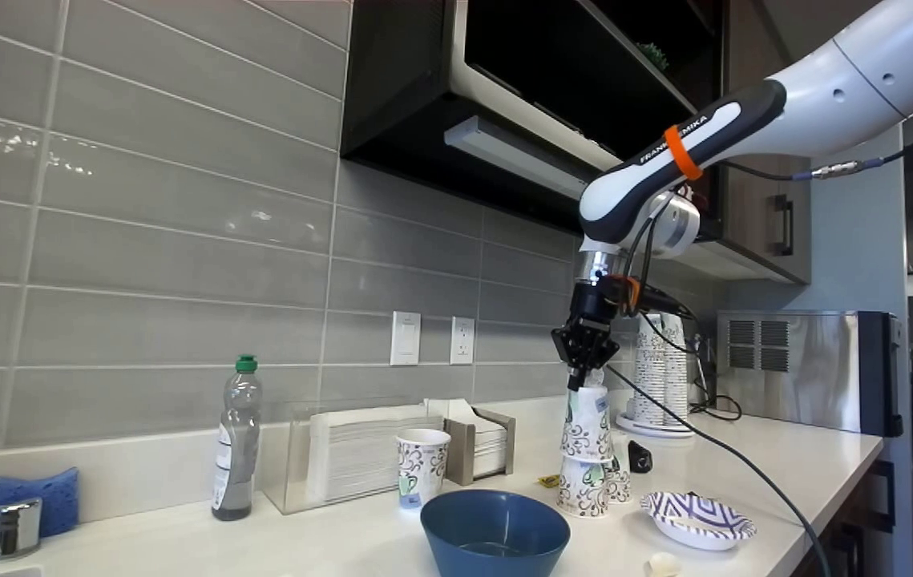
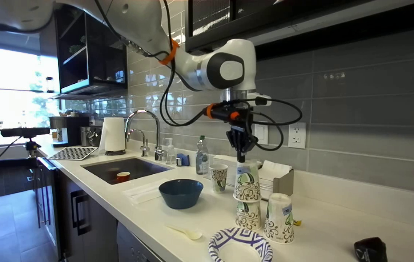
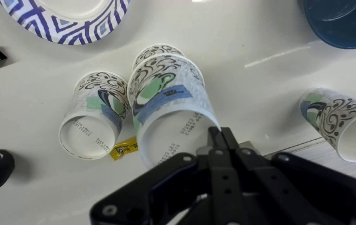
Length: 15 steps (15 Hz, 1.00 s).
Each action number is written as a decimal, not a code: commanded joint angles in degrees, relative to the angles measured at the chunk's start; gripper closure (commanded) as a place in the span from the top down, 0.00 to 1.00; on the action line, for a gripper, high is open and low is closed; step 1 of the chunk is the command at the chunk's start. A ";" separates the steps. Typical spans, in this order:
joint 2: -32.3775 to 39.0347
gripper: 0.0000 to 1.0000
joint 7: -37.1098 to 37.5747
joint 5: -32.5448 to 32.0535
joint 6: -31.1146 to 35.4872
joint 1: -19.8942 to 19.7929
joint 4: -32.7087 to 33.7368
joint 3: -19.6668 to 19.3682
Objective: Pick up the paper cup to the far left and stack it on the middle paper cup, pick up the paper cup to the right and stack it on the paper cup to the left
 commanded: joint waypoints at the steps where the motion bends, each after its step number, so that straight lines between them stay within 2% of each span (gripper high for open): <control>1: 0.78 0.00 -2.32 3.04 -0.11 -0.87 -0.11 0.11; 13: 4.81 0.00 -3.99 7.43 0.57 -0.60 -0.87 1.59; 14: 4.95 0.10 -3.63 6.94 0.82 -0.42 -0.90 1.66; 15: 5.02 0.28 -3.70 6.73 0.68 -0.35 -0.74 1.81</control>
